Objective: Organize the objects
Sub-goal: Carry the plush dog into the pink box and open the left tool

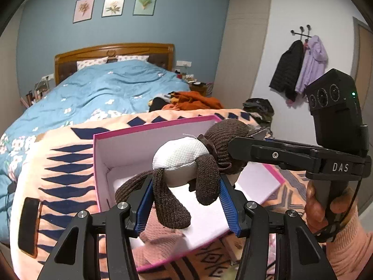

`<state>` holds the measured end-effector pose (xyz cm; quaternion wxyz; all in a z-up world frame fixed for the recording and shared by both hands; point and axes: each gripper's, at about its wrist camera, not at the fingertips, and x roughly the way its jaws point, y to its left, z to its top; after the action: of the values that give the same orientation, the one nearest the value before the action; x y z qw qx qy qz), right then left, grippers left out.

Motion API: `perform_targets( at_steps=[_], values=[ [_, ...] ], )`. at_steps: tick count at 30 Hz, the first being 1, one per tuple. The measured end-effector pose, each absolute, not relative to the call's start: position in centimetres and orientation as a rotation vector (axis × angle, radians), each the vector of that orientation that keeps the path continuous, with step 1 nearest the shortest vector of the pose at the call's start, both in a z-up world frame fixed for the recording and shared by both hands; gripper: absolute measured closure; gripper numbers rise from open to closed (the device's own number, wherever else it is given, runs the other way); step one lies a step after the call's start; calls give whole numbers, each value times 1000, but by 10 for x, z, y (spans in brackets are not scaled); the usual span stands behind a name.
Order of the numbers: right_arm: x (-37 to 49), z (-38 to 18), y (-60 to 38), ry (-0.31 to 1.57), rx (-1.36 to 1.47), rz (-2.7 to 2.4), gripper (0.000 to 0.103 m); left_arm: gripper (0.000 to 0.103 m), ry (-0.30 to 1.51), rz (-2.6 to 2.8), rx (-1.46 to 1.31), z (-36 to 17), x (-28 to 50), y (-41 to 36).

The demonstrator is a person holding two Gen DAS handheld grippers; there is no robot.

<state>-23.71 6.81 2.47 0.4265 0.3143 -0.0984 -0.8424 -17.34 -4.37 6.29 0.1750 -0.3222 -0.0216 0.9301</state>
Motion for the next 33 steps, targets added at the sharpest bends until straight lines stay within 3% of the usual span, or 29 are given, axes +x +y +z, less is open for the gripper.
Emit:
perform_targets(
  at_steps=[17,24,33],
  values=[
    [-323,1,12,-289,955,-2076,45,49,-122,2698,-1137,36,-261,-80],
    [-354,-16,12,-301,1148,-2191,29,49,-152,2756,-1184,26,-279,-82],
    [-336,-9,32,-306,1115,-2163,29,48,-157,2844,-1126,29,-266,-91]
  ],
)
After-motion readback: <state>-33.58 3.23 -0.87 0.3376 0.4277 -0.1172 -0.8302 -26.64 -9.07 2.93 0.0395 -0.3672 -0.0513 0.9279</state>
